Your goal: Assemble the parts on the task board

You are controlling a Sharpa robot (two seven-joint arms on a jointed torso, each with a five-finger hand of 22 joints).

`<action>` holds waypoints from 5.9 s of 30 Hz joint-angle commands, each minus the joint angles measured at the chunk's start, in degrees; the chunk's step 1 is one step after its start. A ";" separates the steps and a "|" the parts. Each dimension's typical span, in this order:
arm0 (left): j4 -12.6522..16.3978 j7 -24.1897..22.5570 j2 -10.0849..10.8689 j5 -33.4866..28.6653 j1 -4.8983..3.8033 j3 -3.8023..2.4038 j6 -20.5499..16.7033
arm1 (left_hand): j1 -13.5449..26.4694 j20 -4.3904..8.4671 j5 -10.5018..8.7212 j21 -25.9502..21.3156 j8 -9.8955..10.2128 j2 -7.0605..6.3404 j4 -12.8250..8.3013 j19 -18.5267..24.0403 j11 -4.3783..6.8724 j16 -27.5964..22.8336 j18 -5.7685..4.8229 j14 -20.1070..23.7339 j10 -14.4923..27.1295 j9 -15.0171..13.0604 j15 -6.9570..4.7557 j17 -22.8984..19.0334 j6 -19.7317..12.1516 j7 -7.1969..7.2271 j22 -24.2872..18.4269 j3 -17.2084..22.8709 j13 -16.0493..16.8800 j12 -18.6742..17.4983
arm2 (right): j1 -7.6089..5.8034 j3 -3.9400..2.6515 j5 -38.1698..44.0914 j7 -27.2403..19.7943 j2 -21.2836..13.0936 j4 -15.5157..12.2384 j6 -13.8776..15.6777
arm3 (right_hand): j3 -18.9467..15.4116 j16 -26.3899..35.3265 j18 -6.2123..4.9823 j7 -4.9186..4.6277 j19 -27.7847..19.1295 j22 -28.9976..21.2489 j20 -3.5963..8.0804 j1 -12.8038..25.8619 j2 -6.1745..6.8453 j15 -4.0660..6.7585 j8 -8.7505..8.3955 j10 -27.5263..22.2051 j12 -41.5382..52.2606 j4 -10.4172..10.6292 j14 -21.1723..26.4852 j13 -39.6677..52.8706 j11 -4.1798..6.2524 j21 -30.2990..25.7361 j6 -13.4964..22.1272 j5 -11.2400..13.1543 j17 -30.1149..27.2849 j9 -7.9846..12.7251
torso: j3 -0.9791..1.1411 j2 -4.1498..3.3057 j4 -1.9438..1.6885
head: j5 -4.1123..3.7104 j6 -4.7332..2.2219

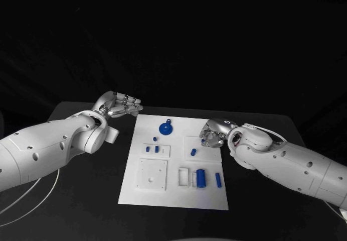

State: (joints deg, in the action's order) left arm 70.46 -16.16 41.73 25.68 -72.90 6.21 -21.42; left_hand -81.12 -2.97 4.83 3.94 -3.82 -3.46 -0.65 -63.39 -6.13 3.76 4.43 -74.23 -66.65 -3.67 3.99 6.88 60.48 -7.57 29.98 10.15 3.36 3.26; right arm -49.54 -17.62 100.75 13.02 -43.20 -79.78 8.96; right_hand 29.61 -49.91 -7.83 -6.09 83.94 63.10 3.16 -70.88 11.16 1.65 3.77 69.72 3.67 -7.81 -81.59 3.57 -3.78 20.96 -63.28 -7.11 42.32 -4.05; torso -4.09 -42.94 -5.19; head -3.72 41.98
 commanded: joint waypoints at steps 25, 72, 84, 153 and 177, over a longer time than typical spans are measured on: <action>-0.15 -0.82 0.00 -4.98 -0.09 -0.04 0.56 | 0.01 0.06 0.20 0.27 0.24 0.53 -0.18 -1.10 -0.04 -0.14 -0.50 -0.28 -0.37 0.00 -0.10 0.15 0.29 -0.07 -4.09 -0.42 -0.05 0.07 | 0.67 1.28 8.16 3.20 2.03 1.11 1.68 | 5.55 -0.27 0.12 0.55 2.39 -1.37 0.08 -0.21 0.50 0.34 -0.05 3.27 -0.04 0.39 -0.58 0.00 1.02 2.82 -3.60 2.81 -0.26 -0.21 | 0.04 0.02 0.11 | 0.42 0.82; -1.78 -1.52 -0.35 -6.44 -0.09 -0.04 0.13 | -0.22 0.35 0.38 0.53 0.24 0.55 -0.27 -1.37 -0.11 -0.13 -0.61 -1.05 0.09 0.01 -0.32 0.56 0.53 -0.03 -4.06 -0.43 -0.05 0.06 | 0.94 0.79 5.47 5.86 1.85 -0.87 7.18 | 10.69 -0.12 1.00 1.78 2.31 3.14 2.14 0.52 -5.20 2.34 -0.09 9.35 0.03 -6.77 -0.56 0.35 2.82 6.75 -9.46 3.21 1.20 -0.97 | 0.06 0.07 0.16 | 0.51 0.95; -3.04 -1.22 -0.73 -6.36 -0.08 -0.03 0.00 | -0.10 0.29 0.52 0.50 0.24 0.49 -0.22 -1.35 -0.21 -0.12 -0.60 -1.03 0.42 0.01 -0.28 0.61 0.48 -0.04 -4.10 -0.60 -0.05 0.07 | 0.89 -1.54 -0.04 5.00 0.05 -4.66 9.03 | 10.64 -0.12 1.05 1.80 2.37 3.45 2.18 0.54 -5.39 2.37 -0.09 9.42 0.03 -7.00 -0.60 0.35 2.85 7.09 -9.52 3.68 1.20 -1.07 | 0.17 0.06 0.18 | 0.88 1.25; -3.16 -0.89 -4.76 -3.38 0.70 0.18 -3.66 | 0.48 0.09 0.44 0.27 0.24 0.70 0.56 -2.01 -0.23 -0.13 -0.63 -0.86 0.52 0.00 -0.15 0.72 0.97 0.17 -6.65 -2.32 -0.04 0.08 | 5.67 10.88 17.29 8.17 13.46 -6.72 15.79 | 10.27 -0.21 1.16 1.87 2.54 5.11 2.22 -0.03 -5.26 2.40 -0.08 9.53 -0.01 -7.17 -0.69 0.30 2.86 9.52 -9.81 4.02 1.07 -1.03 | -0.80 2.08 0.25 | 9.89 3.32; -3.25 -0.69 -4.85 -3.66 0.70 0.18 -3.06 | 0.00 0.04 0.48 0.32 0.25 0.86 0.59 -2.05 -0.31 -0.16 -0.61 -0.61 0.75 0.00 -0.08 0.69 0.85 0.13 -7.84 -2.64 -0.04 0.08 | 5.73 11.06 17.22 8.88 13.66 -5.68 15.31 | 10.13 -0.30 1.21 1.87 2.52 5.41 2.21 -0.07 -5.24 2.40 -0.09 9.56 -0.02 -7.14 -0.68 0.29 2.87 9.81 -9.88 4.07 1.11 -0.95 | -0.86 2.12 0.20 | 9.88 3.64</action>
State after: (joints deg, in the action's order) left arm 67.12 -16.64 37.01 22.22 -72.17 6.44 -25.39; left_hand -81.12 -2.97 5.52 4.19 -3.83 -3.01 -0.02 -65.02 -6.56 3.76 4.44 -75.03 -66.22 -3.65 3.58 7.56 61.10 -7.36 22.19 7.78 3.38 3.25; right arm -43.87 -6.60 117.33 21.88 -29.66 -85.51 24.53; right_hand 39.68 -50.09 -6.05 -4.23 83.92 68.45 4.98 -70.42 5.90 3.68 3.48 78.87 3.43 -14.94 -82.20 3.82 -0.76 30.48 -72.85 -3.04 43.42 -4.95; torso -4.94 -40.84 -4.98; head 6.15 45.57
